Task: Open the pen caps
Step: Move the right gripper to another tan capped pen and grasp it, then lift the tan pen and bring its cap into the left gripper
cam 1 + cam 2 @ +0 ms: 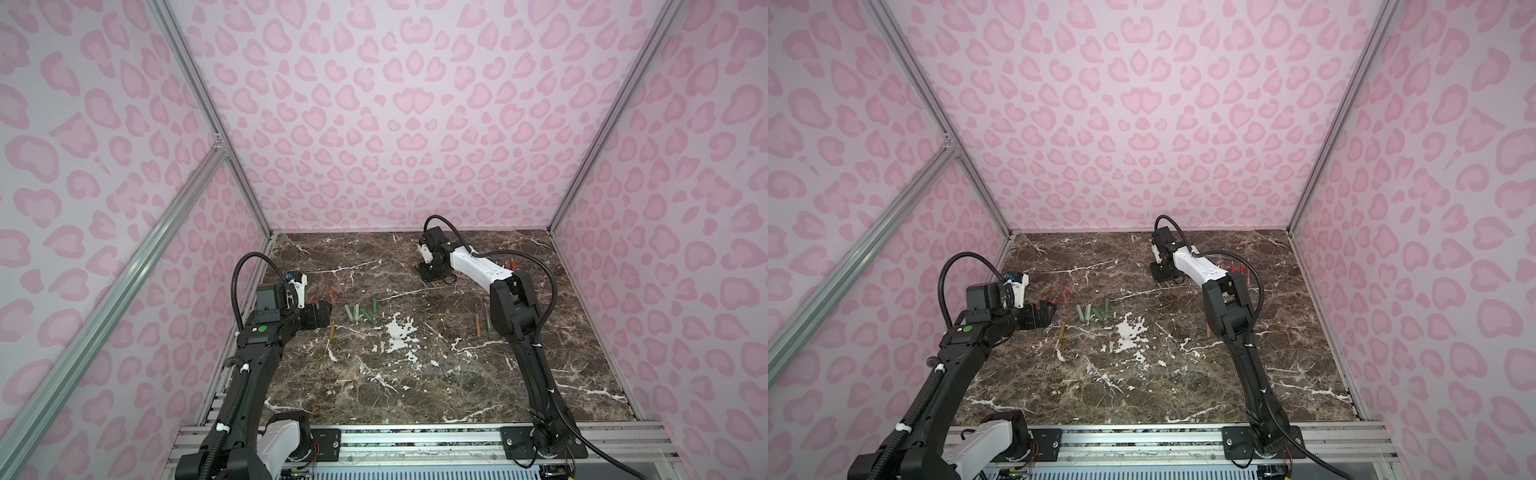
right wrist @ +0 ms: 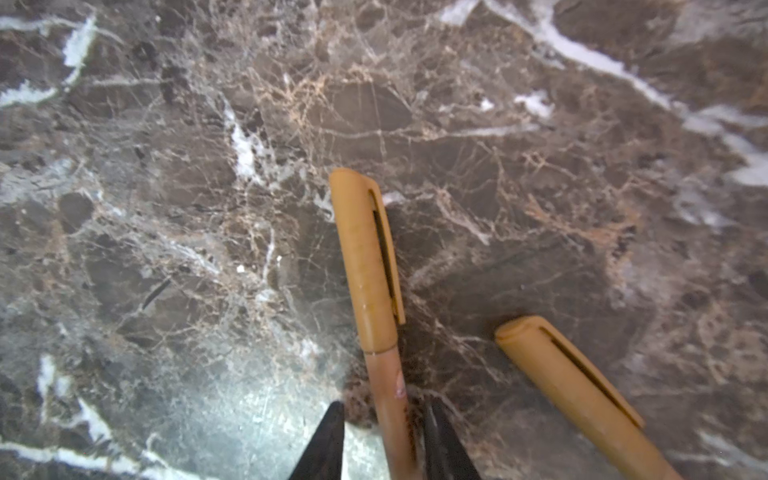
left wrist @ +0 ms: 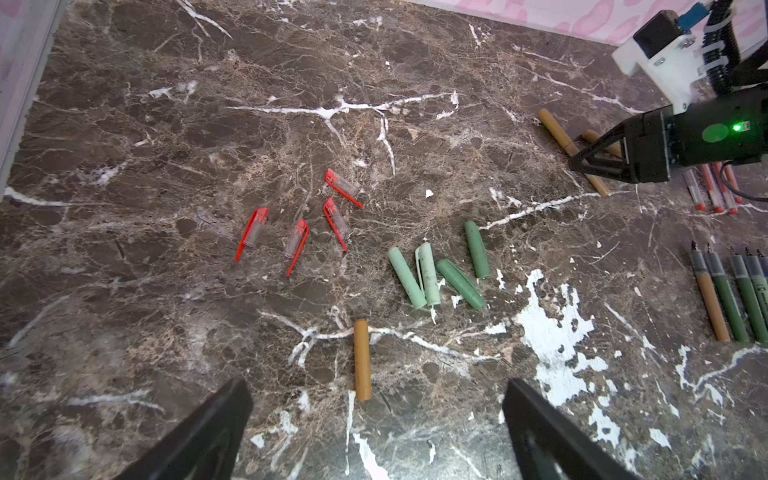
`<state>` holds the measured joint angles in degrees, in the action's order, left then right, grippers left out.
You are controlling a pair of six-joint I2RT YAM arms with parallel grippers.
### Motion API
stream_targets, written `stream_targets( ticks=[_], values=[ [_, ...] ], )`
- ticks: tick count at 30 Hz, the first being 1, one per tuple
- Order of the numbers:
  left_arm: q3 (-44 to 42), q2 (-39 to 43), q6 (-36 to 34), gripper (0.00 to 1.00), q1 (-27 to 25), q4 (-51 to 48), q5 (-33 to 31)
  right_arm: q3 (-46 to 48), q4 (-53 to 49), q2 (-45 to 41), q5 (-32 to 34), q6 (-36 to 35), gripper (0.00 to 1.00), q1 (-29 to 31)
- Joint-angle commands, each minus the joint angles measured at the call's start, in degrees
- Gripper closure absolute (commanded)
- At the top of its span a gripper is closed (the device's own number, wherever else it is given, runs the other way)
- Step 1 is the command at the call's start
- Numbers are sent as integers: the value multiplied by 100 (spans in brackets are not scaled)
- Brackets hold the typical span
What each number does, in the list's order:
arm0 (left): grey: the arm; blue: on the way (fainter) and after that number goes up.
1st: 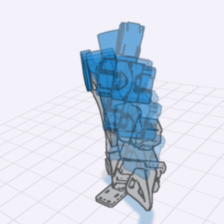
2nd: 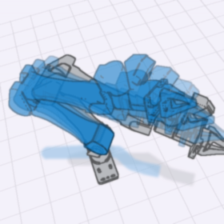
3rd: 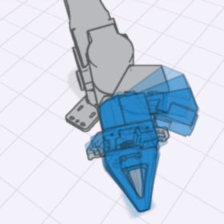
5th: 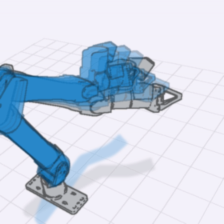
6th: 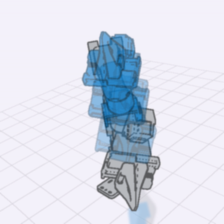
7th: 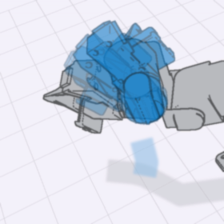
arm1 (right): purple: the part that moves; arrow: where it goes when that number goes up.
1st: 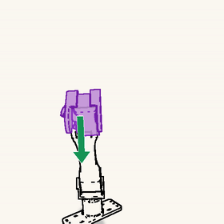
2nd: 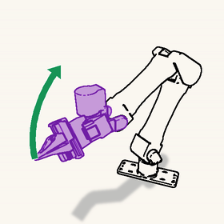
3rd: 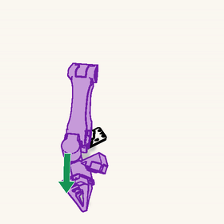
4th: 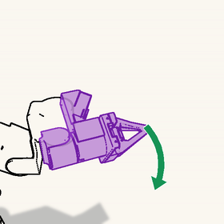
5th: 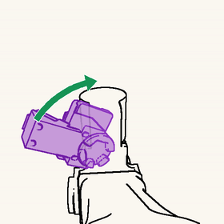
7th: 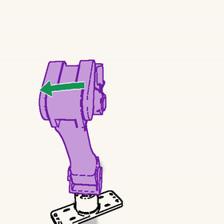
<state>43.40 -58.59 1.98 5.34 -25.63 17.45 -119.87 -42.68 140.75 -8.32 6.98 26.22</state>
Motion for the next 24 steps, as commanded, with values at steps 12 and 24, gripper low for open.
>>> stream_targets(
  ticks=[12, 24],
  values=[
    [864, -72, 156, 2, -31, -408, 189, 1151, 243, -912, -188, 26, 93, 309],
    [1107, -485, 1405, 0, -181, 632, 1409, 3188, 1496, -3046, -185, 1091, 95, 1200]
  ],
)
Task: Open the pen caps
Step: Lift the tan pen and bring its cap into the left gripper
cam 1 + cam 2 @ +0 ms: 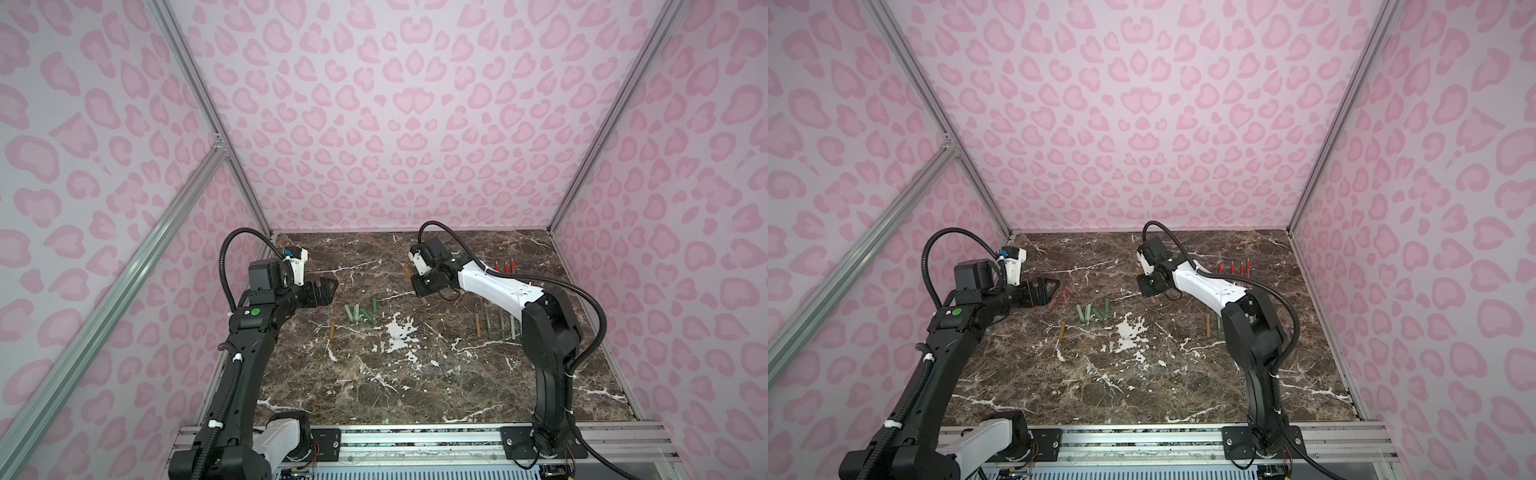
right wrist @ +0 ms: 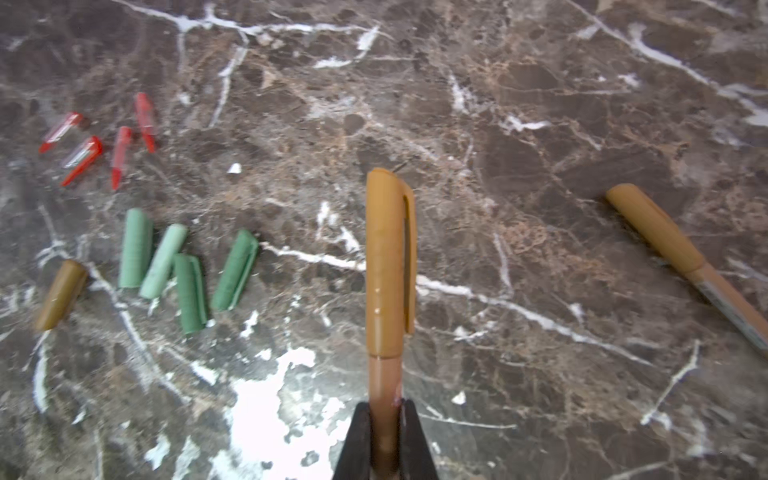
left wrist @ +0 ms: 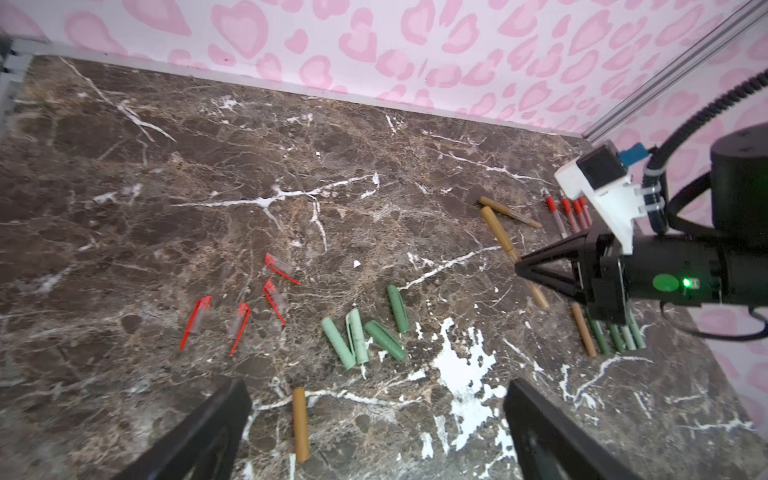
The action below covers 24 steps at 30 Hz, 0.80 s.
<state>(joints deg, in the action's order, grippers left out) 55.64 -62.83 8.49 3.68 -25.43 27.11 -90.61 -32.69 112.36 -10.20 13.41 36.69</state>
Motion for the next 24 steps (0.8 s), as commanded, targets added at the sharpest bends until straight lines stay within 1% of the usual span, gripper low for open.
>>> stream_targets(
  ticks=[1, 3, 6, 9, 12, 15, 18, 21, 24],
  values=[
    [-204, -90, 978, 1, -13, 811, 632, 371, 619, -333, -14, 566, 95, 235],
    [-465, -116, 1372, 2, -47, 1288, 1014, 745, 987, -593, -47, 834, 95, 450],
    [-762, -181, 1648, 6, -175, 1746, 1212, 991, 1407, -782, -82, 1143, 95, 750],
    [-826, -305, 1789, 13, -315, 1681, 1077, 1083, 1608, -886, -74, 1457, 95, 969],
    [-917, -388, 1832, 15, -507, 1784, 951, 1238, 1940, -1004, -4, 1654, 95, 1216],
    [-930, -528, 1941, 18, -721, 1836, 901, 1118, 1966, -917, 79, 1752, 96, 1405],
    [-818, -687, 2119, 20, -840, 1801, 910, 841, 1719, -788, 92, 1697, 96, 1546],
    [-790, -804, 2129, 21, -995, 1847, 901, 782, 1761, -753, 185, 1628, 96, 1679],
    [-660, -921, 2169, 28, -1038, 1736, 876, 647, 1724, -603, 58, 1706, 96, 1726]
  ],
)
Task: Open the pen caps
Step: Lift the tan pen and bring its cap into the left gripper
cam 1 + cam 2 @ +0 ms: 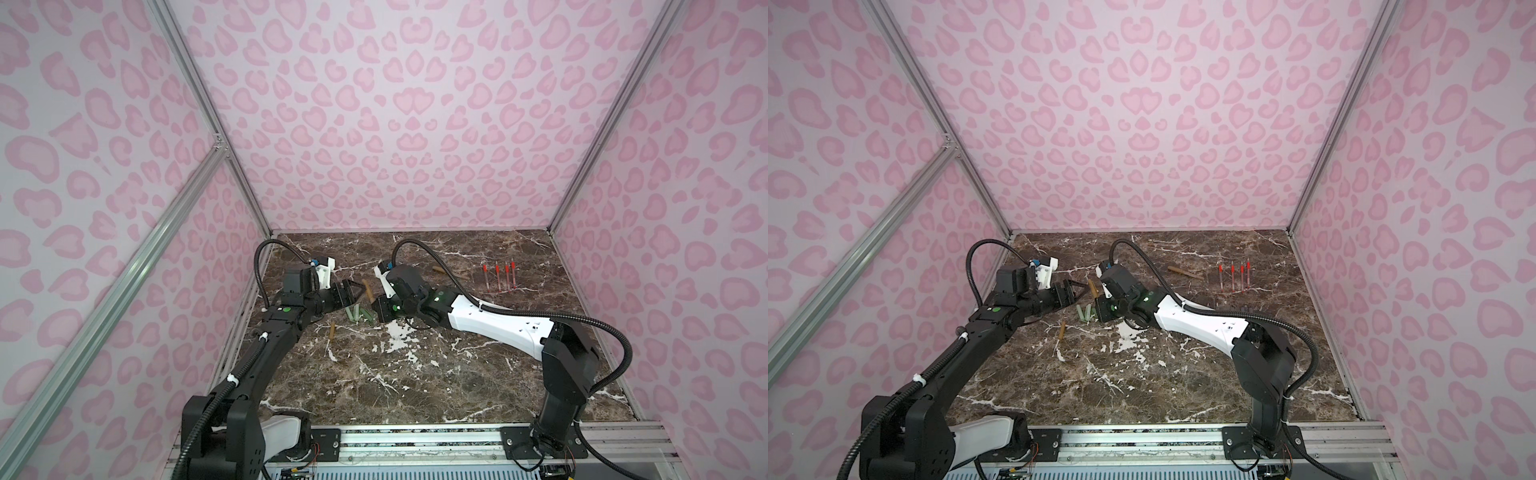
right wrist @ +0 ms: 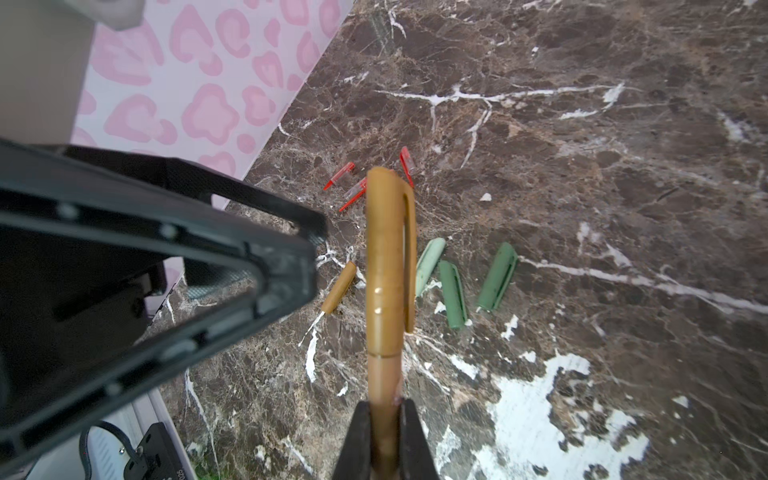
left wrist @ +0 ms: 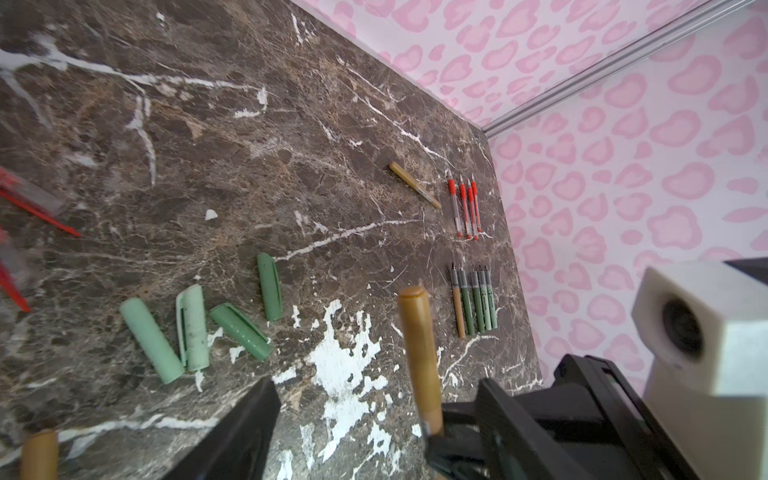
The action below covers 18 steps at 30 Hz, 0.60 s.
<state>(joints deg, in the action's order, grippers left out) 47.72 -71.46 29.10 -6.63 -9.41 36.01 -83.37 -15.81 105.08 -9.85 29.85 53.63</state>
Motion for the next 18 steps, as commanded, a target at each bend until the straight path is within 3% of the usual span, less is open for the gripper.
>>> stream_targets(
  ticks=[1, 8, 11, 17, 18],
  values=[
    [189, -85, 114, 31, -11, 86, -24, -126, -44, 159, 10, 45, 96, 61],
    [218, -237, 189, 61, -53, 96, -87, -437, -166, 283, 50, -63, 96, 174],
    [170, -254, 203, 62, -66, 134, -94, -405, -35, 235, 54, -90, 96, 210],
    [242, -177, 105, 95, -79, -1, -210, -556, -172, 344, 2, -93, 95, 230],
    [228, -147, 114, 96, -82, 24, -211, -504, -110, 301, 35, -103, 95, 244]
  ],
)
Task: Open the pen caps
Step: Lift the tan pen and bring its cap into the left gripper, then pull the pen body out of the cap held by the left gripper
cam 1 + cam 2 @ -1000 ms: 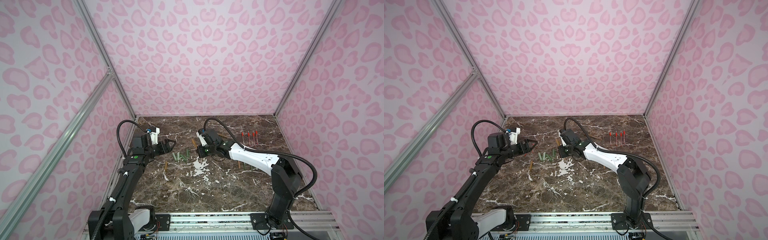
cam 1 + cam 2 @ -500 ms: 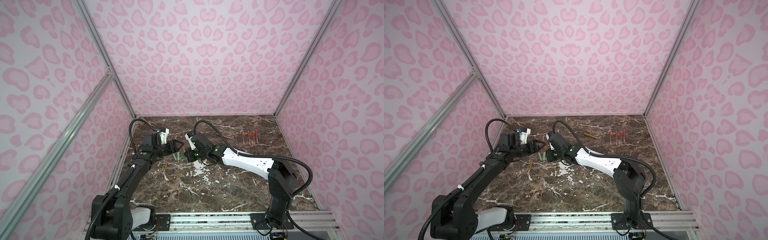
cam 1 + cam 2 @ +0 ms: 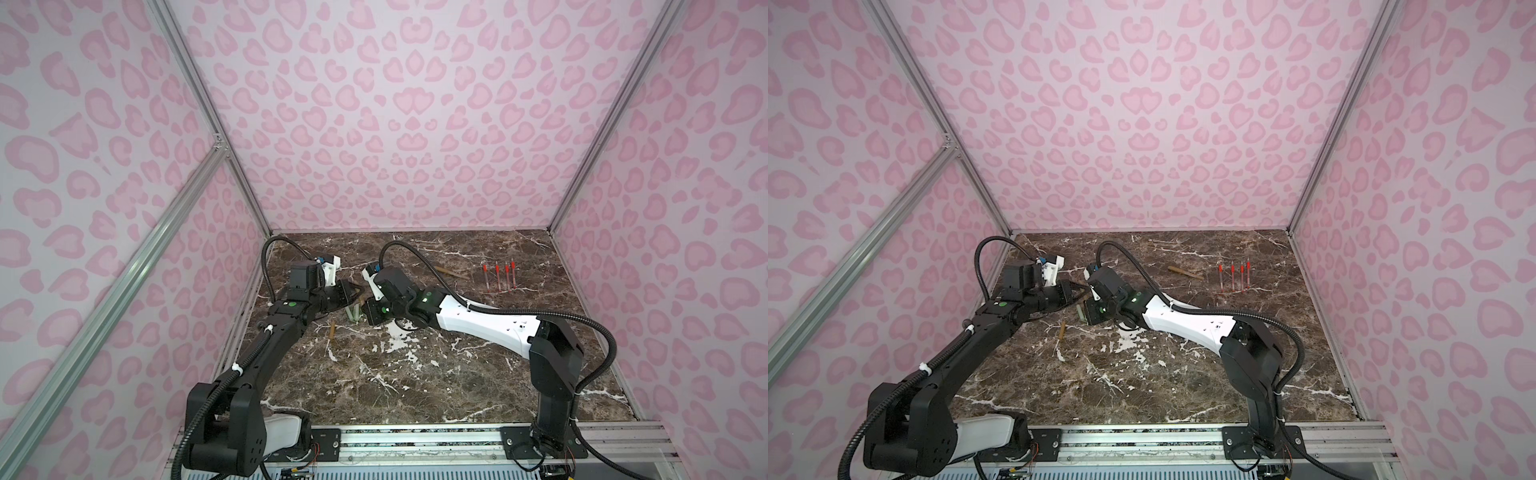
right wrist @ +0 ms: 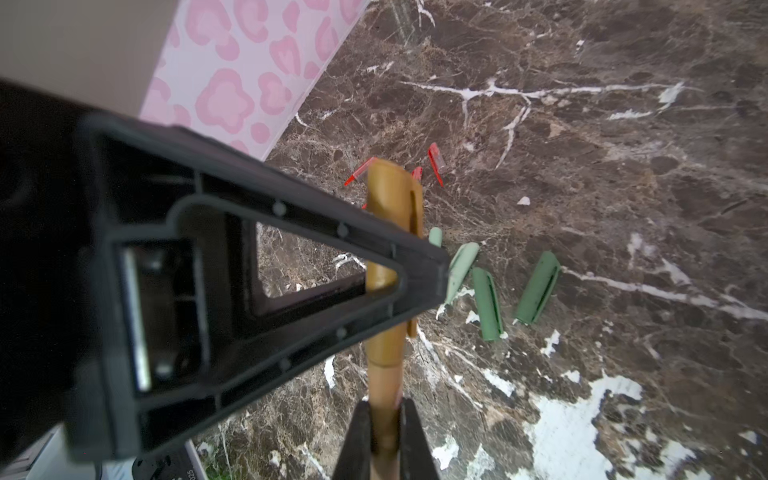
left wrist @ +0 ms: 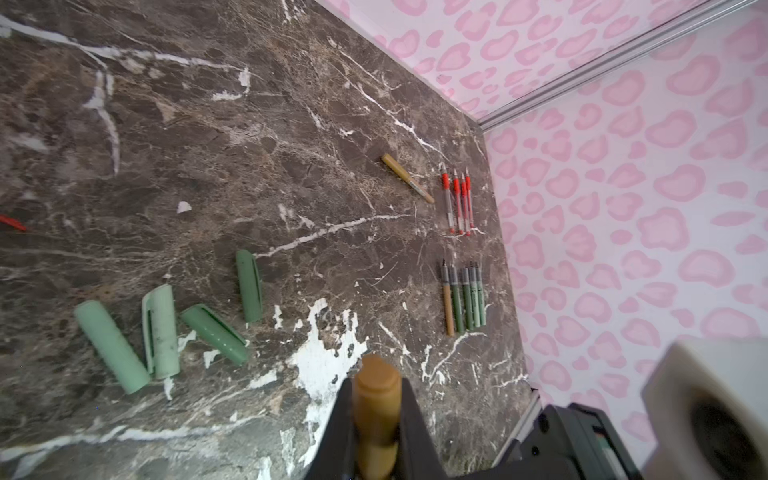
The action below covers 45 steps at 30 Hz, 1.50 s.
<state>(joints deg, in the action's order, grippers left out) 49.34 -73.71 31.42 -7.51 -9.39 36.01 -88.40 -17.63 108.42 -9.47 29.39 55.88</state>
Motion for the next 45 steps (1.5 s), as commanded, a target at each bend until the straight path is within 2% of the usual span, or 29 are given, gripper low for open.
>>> stream_targets(
  ticks=[1, 6, 12, 15, 18, 21, 33, 45],
  values=[
    [26, 100, -117, 96, 4, 84, -202, 51, 121, -53, 21, -65, 93, 22],
    [45, 177, -180, 96, 7, 1, -254, -57, 4, 98, -104, -21, 77, 8],
    [-64, 226, -135, 96, 12, 136, -178, -166, -8, 296, -194, -37, 71, -26],
    [-17, 270, -141, 96, 8, 59, -157, -317, -94, 324, -252, -54, 74, -25],
    [-130, 279, -132, 96, 12, 289, -86, -292, -47, 366, -246, -115, 91, -28],
    [-5, 320, -289, 96, 67, 72, -279, -278, -196, 396, -322, -89, 100, -25],
    [184, 403, -257, 96, 458, 90, -259, 1474, 434, -269, -412, 194, 100, 190],
    [363, 379, -435, 96, 897, -121, -396, 1888, 410, -552, -353, 199, 100, 77]
  ],
)
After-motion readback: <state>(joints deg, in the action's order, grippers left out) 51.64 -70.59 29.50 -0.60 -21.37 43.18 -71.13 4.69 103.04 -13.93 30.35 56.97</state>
